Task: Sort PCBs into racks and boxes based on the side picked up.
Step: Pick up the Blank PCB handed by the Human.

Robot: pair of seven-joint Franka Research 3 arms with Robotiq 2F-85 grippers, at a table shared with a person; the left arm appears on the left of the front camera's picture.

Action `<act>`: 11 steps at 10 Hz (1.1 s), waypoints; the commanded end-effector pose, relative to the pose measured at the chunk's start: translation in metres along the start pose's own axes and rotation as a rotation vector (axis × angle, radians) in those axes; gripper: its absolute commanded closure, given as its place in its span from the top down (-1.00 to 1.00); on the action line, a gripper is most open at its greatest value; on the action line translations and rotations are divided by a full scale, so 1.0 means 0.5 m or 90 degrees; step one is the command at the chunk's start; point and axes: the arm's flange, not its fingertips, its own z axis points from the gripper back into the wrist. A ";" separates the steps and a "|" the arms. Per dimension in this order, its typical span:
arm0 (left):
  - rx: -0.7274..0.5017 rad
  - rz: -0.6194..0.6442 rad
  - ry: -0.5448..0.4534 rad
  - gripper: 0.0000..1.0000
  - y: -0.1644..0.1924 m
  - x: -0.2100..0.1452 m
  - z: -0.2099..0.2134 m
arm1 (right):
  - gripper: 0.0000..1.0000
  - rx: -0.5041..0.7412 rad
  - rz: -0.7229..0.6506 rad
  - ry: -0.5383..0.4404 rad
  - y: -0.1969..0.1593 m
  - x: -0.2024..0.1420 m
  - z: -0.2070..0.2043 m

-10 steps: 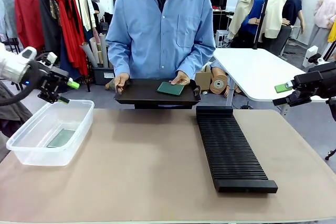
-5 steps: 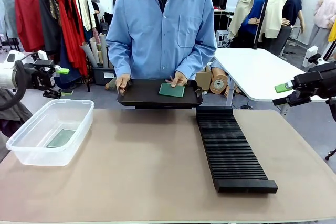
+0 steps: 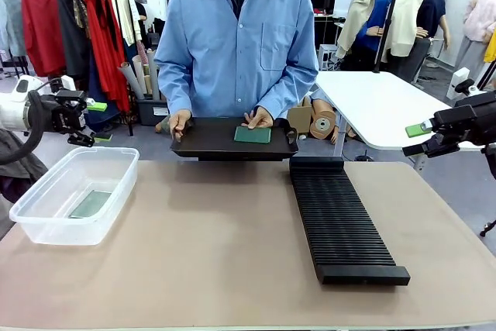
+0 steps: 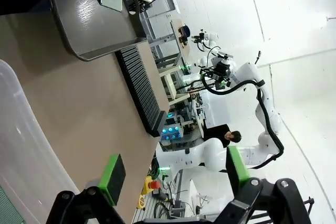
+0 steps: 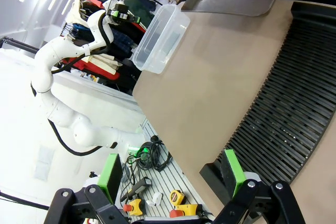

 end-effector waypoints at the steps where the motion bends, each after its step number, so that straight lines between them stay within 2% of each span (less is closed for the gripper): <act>1: -0.003 0.000 -0.002 1.00 0.000 -0.001 0.004 | 1.00 0.004 -0.002 -0.003 0.004 0.004 -0.001; 11: -0.003 0.000 -0.002 1.00 0.000 -0.001 0.004 | 1.00 0.004 -0.002 -0.003 0.004 0.004 -0.001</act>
